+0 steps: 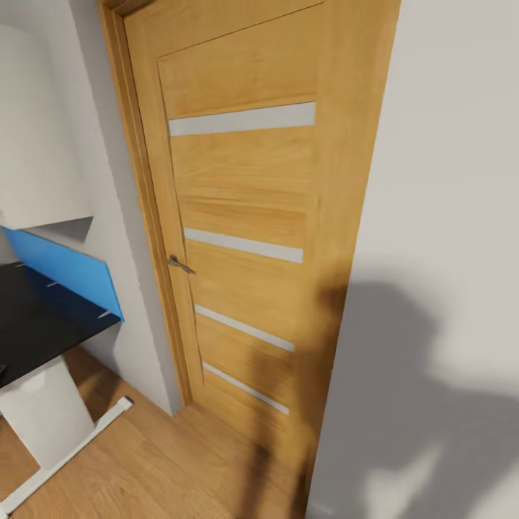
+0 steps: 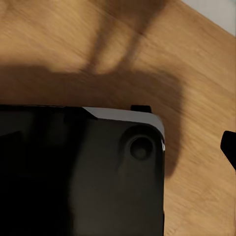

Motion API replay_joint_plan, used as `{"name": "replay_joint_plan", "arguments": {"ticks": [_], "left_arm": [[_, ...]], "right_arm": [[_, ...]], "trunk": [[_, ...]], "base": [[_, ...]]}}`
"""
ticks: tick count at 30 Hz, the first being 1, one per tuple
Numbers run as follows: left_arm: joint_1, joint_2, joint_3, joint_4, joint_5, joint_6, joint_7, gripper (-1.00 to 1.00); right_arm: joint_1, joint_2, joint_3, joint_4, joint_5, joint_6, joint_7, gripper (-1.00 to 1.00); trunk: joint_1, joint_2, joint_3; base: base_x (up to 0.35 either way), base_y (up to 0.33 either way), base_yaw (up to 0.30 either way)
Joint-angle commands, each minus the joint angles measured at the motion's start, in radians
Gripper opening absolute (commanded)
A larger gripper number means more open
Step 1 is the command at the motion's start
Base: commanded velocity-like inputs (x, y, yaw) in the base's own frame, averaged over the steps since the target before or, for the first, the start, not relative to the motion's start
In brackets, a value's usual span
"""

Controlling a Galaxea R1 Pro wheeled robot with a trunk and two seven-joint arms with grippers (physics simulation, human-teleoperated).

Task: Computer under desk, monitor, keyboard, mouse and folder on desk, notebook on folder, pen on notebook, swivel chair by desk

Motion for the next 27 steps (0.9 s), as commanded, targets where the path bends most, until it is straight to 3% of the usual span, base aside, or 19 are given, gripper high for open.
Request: {"name": "replay_joint_plan", "arguments": {"ticks": [1, 9, 15, 19, 23, 27], "left_arm": [[0.000, 0.000, 0.009, -0.007, 0.011, -0.001, -0.004, 1.00], [0.000, -0.002, 0.021, -0.128, 0.020, -0.036, -0.003, 1.00], [0.000, -0.022, 0.022, -0.229, 0.021, -0.073, -0.003, 1.00], [0.000, -0.030, 0.022, -0.242, 0.021, -0.079, -0.005, 1.00], [0.000, -0.023, 0.024, -0.226, 0.021, -0.095, -0.024, 1.00], [0.000, -0.001, 0.025, -0.186, 0.021, -0.186, -0.034, 1.00]], "right_arm": [[-0.001, 0.000, 0.003, 0.000, 0.002, -0.003, -0.003, 1.00], [-0.001, -0.003, 0.002, -0.006, 0.002, -0.018, -0.004, 1.00], [-0.001, -0.005, 0.001, -0.007, 0.002, -0.089, -0.006, 1.00], [-0.001, -0.007, -0.001, -0.008, 0.000, -0.105, -0.039, 1.00], [-0.001, -0.009, -0.004, -0.010, -0.002, -0.112, -0.098, 1.00], [-0.001, -0.009, -0.005, -0.010, -0.002, -0.115, -0.118, 1.00]], "trunk": [[-0.004, 0.006, 0.001], [-0.034, 0.062, 0.019], [-0.057, 0.104, 0.031], [-0.073, 0.132, 0.039], [-0.073, 0.132, 0.035], [-0.073, 0.132, 0.031]], "base": [[0.000, 0.000, 0.258], [0.000, 0.000, 0.236], [0.000, 0.000, 0.192], [0.000, 0.000, 0.189], [0.000, 0.000, 0.209], [0.000, 0.000, 0.215]]}}
